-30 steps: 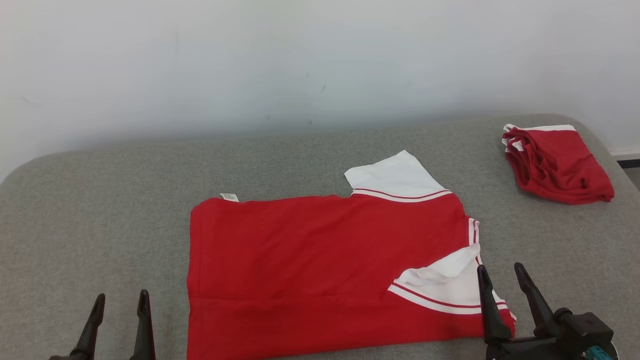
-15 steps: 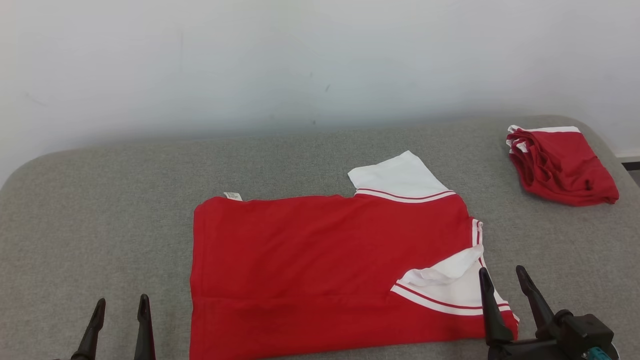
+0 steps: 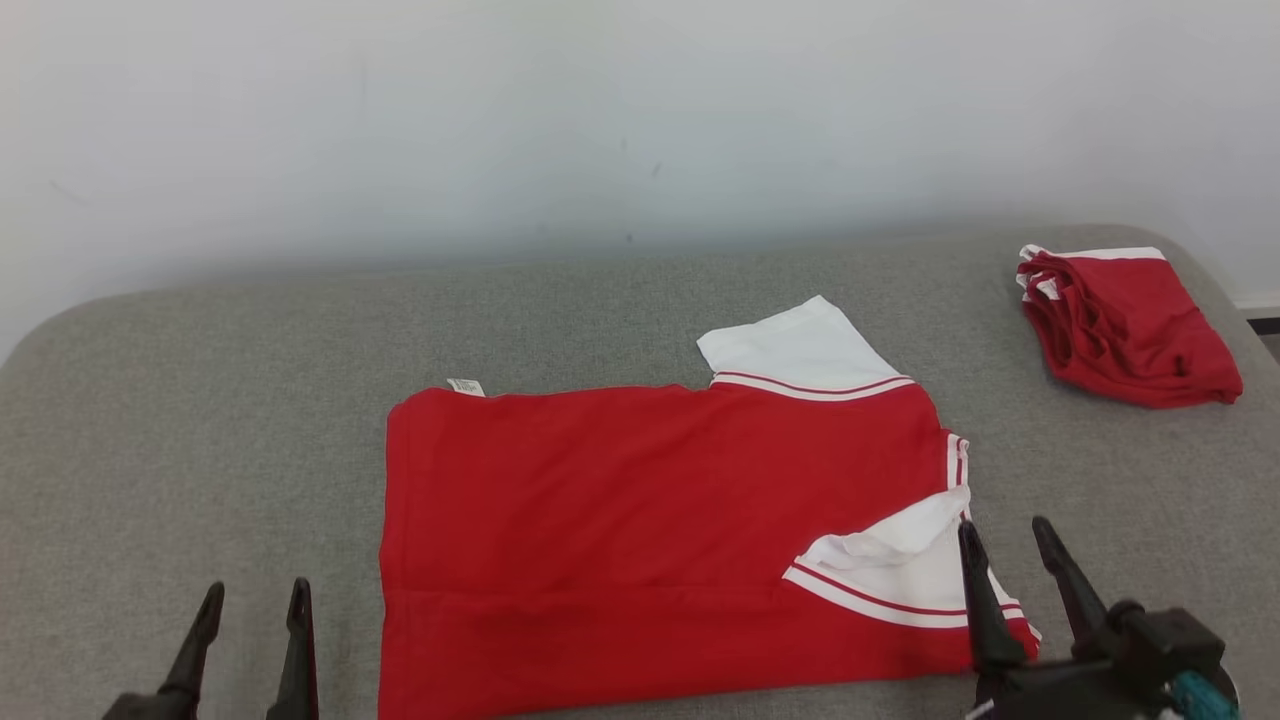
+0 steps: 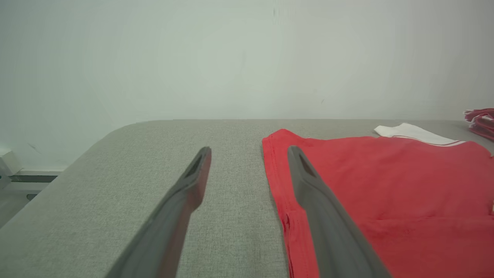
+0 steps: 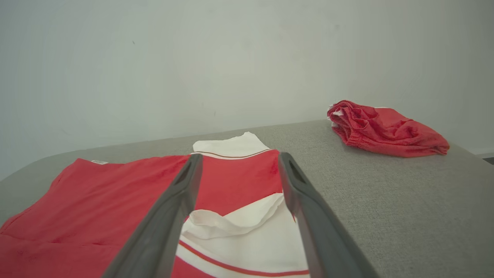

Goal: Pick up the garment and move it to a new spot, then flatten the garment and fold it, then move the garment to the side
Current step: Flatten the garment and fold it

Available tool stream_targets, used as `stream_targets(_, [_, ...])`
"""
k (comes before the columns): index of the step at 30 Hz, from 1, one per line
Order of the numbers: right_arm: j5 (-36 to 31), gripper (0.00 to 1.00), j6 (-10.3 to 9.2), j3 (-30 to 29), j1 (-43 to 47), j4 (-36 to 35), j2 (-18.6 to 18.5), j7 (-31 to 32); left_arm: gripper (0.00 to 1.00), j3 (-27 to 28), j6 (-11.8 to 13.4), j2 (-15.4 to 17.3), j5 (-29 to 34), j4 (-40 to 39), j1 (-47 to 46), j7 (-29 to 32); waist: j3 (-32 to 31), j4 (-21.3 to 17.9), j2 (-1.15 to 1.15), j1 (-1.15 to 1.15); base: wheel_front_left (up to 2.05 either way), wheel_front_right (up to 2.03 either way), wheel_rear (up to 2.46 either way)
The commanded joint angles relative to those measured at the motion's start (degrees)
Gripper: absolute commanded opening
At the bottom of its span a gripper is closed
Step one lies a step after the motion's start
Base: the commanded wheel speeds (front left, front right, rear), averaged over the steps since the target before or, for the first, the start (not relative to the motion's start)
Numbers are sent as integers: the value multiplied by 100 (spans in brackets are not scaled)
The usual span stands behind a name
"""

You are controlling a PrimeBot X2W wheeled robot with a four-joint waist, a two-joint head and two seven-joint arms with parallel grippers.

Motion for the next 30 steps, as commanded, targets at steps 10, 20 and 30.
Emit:
stream_targets(10, [-32, 100, -17, 84, -1609, 597, -323, 274, 100, -584, -15, 654, -395, 370, -1566, 262, 777, 20, 0, 0, 0, 0, 0])
stream_targets(20, [-182, 100, -17, 467, -3661, 1860, -680, 701, 100, -1742, -8, 1290, -1563, 1091, -3642, 922, 1665, 102, 0, 0, 0, 0, 0])
stream_targets(30, [-5, 100, -17, 1076, -5217, 3308, -808, 1010, 100, -2890, -8, 1690, -2492, 2001, -4812, 1785, 2119, 99, 0, 0, 0, 0, 0])
